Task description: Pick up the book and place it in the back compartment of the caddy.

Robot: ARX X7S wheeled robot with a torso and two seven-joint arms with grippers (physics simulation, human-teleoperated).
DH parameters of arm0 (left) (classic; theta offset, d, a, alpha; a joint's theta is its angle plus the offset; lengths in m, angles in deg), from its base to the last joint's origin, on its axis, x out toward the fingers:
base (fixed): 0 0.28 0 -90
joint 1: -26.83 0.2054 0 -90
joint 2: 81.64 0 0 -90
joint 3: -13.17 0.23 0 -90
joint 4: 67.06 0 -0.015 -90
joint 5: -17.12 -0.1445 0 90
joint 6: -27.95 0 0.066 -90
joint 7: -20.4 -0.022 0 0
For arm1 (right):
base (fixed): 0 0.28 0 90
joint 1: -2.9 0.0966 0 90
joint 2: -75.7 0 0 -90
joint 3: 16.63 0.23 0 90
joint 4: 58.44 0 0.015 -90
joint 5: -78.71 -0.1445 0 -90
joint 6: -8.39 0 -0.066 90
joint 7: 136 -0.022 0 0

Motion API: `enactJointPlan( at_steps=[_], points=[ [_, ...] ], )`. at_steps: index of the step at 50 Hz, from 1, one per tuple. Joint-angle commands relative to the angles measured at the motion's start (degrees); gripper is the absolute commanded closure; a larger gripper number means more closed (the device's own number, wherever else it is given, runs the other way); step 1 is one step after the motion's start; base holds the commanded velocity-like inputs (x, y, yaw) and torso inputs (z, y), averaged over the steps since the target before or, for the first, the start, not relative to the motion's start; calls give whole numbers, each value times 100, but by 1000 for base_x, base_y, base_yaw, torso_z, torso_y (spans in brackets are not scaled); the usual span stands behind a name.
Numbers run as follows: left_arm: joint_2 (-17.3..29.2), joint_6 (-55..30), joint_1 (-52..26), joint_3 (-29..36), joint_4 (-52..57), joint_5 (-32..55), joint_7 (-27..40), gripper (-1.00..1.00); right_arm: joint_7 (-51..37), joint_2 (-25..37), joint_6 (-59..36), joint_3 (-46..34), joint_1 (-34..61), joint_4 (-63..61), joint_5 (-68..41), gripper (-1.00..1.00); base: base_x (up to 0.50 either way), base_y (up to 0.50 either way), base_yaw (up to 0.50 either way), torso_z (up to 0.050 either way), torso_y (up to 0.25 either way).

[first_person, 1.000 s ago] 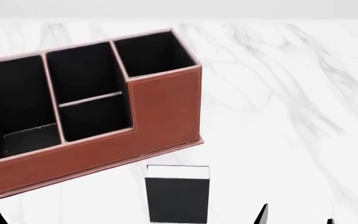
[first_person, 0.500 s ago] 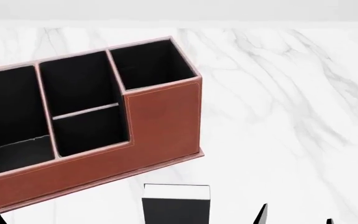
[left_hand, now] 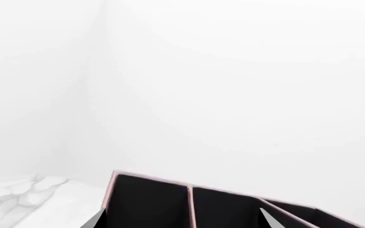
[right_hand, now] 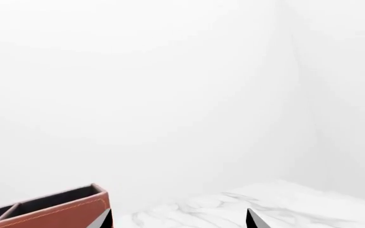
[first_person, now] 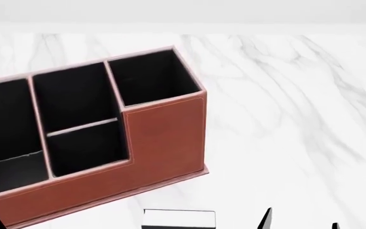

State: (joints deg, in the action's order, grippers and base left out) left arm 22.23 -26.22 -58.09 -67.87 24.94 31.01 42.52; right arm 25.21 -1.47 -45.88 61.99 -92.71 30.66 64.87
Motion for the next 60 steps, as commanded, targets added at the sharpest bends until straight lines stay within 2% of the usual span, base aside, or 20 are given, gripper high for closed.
enactJointPlan(
  at_steps=[1,26,60],
  points=[
    [16,29,-8,15,-17,13,13,-100,-24,18,2,-25,11,8,0,-100,129,0,0,0,0],
    [54,21,18,55,25,4,72,-100,-95,55,-53,-62,34,21,-56,-100,127,0,0,0,0],
    [92,11,2,102,34,1,145,-100,-280,42,-62,-102,98,112,266,-100,1,2,0,0,0]
  ],
)
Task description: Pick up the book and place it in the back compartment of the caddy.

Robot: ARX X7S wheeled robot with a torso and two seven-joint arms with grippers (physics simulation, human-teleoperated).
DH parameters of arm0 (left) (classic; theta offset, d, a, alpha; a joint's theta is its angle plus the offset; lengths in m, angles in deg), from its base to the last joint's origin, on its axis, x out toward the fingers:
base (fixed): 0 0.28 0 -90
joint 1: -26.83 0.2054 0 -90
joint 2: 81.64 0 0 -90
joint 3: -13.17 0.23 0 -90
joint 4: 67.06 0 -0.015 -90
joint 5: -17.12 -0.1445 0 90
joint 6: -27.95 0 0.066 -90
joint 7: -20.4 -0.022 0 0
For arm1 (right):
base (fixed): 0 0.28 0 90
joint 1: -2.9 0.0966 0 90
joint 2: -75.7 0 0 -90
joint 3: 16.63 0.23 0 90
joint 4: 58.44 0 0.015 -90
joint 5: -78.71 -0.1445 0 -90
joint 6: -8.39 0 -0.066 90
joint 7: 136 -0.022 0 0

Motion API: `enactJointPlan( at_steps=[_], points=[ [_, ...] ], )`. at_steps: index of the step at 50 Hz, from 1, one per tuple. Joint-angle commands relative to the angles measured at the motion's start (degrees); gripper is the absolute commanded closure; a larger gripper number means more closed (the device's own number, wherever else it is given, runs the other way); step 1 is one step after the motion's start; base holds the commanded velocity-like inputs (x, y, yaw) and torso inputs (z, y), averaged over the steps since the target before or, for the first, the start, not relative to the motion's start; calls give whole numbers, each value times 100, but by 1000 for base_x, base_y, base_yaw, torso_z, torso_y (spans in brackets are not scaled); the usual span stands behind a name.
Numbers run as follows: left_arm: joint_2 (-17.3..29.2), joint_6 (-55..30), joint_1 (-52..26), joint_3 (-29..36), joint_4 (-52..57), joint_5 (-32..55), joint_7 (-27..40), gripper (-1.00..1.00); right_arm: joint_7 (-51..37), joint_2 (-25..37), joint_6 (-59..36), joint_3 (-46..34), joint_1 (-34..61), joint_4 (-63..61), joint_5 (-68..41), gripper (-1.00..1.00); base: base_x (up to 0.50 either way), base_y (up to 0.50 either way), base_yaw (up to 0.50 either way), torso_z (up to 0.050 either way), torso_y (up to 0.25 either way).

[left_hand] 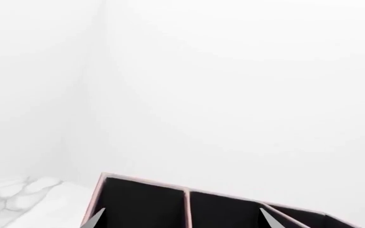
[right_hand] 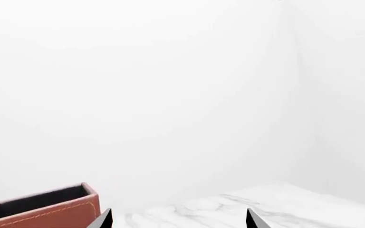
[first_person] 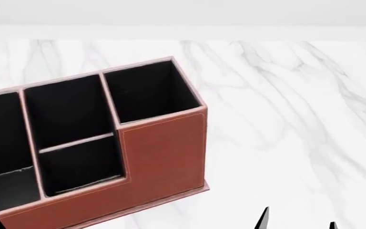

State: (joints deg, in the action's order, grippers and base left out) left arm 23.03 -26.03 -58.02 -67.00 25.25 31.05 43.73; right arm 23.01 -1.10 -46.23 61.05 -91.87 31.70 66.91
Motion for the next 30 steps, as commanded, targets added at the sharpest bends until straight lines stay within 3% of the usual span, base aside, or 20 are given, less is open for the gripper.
enactJointPlan(
  at_steps=[1,30],
  points=[
    [13,-12,-5,17,7,-1,27,-100,-65,4,-24,-7,17,14,65,-100,0,35,0,0,0],
    [49,28,-17,55,-23,21,58,-100,-163,31,-46,-58,34,26,119,-100,0,32,0,0,0]
  ],
)
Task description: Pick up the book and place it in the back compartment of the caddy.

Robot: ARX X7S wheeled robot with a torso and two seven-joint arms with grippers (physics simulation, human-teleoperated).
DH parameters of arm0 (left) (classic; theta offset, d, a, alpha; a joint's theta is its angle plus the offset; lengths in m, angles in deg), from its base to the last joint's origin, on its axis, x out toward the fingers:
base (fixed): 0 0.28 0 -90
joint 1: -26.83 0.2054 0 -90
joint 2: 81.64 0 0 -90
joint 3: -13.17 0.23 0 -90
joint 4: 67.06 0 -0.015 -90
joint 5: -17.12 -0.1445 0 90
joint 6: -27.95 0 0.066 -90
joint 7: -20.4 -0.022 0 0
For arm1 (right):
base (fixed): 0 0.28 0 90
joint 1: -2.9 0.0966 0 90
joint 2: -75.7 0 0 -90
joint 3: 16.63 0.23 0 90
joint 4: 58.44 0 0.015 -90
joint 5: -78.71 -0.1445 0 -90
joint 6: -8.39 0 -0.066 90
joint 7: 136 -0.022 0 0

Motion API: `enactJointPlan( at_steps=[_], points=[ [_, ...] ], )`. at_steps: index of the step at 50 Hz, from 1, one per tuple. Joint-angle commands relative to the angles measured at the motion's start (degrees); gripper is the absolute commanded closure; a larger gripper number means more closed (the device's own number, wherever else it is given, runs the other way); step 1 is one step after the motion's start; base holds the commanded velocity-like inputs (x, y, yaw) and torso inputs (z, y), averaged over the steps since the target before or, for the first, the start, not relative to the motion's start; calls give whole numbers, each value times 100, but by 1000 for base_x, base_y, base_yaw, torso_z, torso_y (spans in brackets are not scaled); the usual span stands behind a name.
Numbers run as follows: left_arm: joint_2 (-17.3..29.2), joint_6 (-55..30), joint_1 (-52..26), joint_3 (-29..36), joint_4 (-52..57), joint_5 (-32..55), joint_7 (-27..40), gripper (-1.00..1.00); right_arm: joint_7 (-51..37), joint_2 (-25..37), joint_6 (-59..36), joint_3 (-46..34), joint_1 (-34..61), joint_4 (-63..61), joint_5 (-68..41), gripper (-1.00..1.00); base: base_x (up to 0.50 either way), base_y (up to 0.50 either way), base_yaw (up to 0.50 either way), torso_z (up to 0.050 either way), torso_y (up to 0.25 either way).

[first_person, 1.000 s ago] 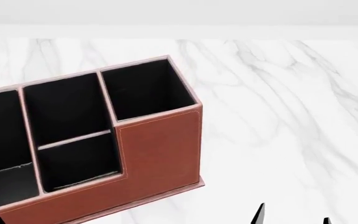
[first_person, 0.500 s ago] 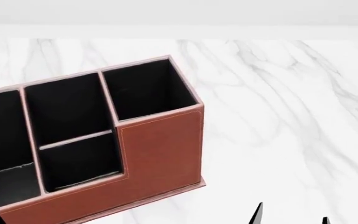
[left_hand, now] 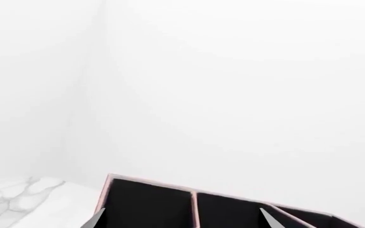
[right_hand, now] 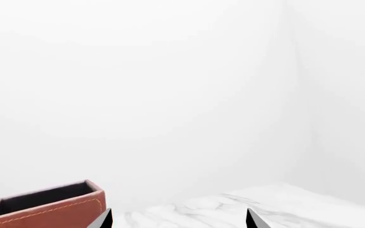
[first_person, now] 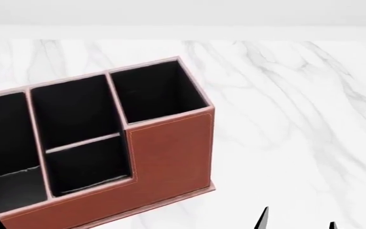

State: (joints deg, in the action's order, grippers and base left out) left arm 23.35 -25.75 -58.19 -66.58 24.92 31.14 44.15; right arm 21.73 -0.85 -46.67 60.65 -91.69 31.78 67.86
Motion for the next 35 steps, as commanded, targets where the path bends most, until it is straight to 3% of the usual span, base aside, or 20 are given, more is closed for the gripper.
enactJointPlan(
  at_steps=[1,17,35],
  points=[
    [18,9,-3,9,1,12,18,-100,-45,7,-8,-19,11,10,39,-100,0,31,0,0,0],
    [33,1,-1,33,18,-5,53,-100,-92,34,-9,-40,3,-4,47,-100,0,44,0,0,0],
    [53,24,-12,62,-18,10,61,-100,-64,67,63,-96,13,23,-44,-100,0,212,0,0,0]
  ],
)
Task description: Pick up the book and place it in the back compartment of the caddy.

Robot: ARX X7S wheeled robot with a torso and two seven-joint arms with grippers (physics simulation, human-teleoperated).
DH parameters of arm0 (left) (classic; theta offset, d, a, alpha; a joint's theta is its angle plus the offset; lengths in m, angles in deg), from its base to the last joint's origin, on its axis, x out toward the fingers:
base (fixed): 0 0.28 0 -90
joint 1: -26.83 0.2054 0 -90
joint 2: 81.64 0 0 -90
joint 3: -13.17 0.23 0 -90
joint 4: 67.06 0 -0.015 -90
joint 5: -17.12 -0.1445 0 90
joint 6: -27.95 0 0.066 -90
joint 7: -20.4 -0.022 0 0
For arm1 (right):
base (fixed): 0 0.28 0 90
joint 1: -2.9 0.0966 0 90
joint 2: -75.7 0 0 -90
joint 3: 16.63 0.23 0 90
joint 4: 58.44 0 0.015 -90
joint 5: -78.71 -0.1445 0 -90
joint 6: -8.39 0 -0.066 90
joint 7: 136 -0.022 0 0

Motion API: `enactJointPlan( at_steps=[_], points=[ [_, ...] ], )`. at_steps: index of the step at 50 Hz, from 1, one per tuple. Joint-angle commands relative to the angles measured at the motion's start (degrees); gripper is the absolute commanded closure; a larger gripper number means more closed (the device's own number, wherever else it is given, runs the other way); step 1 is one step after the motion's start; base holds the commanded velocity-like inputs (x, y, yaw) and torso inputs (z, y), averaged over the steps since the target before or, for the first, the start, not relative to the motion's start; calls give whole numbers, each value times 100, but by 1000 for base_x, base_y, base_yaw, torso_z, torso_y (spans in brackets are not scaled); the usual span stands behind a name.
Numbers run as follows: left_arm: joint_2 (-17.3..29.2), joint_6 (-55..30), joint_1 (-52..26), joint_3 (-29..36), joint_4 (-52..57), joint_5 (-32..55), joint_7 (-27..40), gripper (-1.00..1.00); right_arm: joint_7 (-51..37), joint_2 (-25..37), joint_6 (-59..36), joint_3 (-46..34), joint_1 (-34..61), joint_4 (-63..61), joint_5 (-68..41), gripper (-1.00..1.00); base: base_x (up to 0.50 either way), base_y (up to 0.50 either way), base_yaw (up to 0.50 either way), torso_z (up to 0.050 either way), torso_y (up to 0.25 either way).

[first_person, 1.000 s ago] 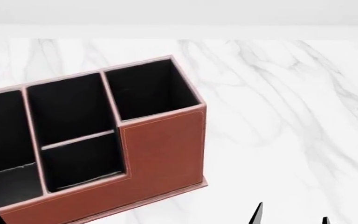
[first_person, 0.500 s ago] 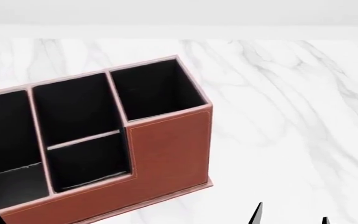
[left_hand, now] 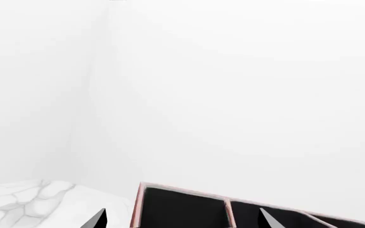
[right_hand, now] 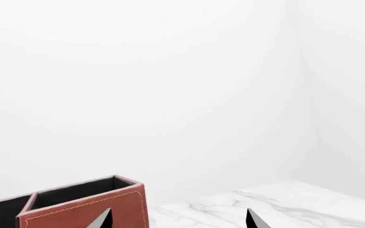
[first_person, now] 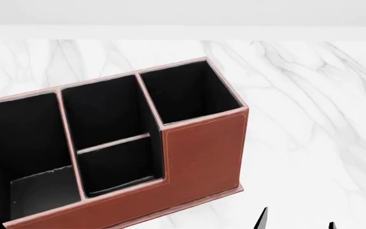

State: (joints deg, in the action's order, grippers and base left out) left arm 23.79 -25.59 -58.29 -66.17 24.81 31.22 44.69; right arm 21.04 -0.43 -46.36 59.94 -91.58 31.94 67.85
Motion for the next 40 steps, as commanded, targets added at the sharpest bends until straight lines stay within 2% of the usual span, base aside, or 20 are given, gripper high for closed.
enactJointPlan(
  at_steps=[1,9,23,40],
  points=[
    [7,19,-6,23,-21,2,4,-100,4,27,32,-28,1,4,-40,-100,0,0,0,0,0],
    [17,27,-7,32,-24,7,13,-100,-45,25,24,-30,1,4,16,-100,0,9,0,0,0],
    [22,19,-26,60,-46,6,29,-100,-2,61,105,-67,7,23,-110,-100,0,196,0,0,0],
    [45,-11,-42,89,-57,8,49,-100,129,119,214,-155,11,49,-313,-100,0,0,0,0,0]
  ],
)
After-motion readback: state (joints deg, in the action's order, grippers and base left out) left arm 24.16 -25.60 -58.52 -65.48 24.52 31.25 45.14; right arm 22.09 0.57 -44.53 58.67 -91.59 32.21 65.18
